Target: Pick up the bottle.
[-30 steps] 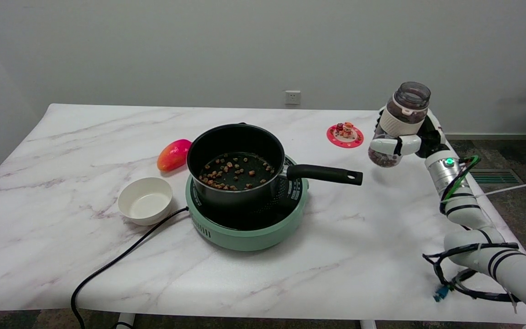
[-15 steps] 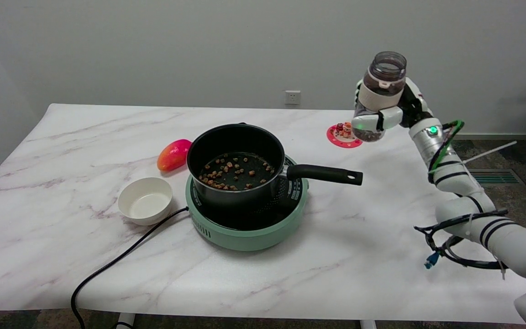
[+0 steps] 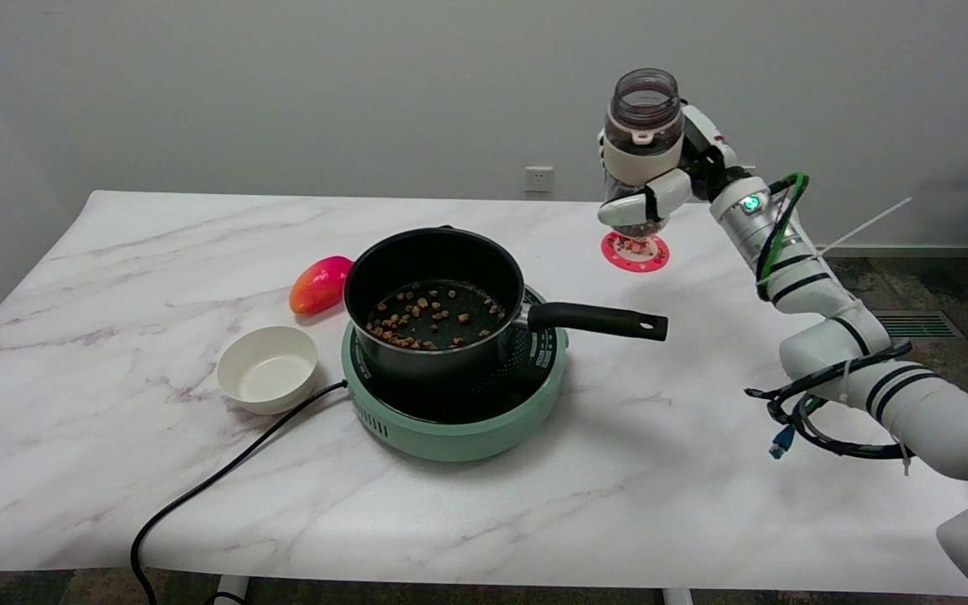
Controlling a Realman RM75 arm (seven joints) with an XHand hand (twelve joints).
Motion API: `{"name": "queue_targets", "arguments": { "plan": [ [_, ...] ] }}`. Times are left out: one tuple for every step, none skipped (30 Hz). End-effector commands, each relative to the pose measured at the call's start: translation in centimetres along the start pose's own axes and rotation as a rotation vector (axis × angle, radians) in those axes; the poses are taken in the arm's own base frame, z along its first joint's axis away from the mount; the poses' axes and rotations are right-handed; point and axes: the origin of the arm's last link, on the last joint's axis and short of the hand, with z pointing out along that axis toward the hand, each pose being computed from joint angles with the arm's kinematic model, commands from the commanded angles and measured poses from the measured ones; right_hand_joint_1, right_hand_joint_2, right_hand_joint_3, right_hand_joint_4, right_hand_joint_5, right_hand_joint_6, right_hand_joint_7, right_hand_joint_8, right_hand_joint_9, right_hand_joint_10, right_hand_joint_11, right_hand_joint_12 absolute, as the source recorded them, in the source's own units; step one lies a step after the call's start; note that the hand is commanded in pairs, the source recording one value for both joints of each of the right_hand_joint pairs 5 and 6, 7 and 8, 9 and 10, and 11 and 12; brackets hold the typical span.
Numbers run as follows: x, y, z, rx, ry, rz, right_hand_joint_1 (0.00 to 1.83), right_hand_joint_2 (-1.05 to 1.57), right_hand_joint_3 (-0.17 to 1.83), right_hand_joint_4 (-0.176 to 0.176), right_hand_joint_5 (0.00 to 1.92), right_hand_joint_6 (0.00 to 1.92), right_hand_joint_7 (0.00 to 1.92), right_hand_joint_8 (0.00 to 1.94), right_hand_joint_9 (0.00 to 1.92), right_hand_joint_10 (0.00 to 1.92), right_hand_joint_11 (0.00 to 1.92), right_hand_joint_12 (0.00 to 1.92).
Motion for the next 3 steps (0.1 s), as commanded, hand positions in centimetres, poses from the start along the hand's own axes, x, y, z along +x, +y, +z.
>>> {"name": "queue_targets", "arguments": {
  "plan": [
    [-3.89,-3.91,1.98,0.033,-0.13,-0.297,1.51,0.93,0.45,0.0,1.87,1.87,1.83,1.83,1.25,1.25,1.19,1.19],
    [-4.01,-4.16,2.12,0.034,-0.134,-0.322,1.51,0.93,0.45,0.0,1.87,1.87,1.83,1.83,1.25,1.25,1.18,1.18],
    [-4.09,-4.38,2.23,0.037,-0.136,-0.338,1.51,0.93,0.45,0.0,1.86,1.86,1.83,1.83,1.25,1.25,1.18,1.18]
  ]
}}
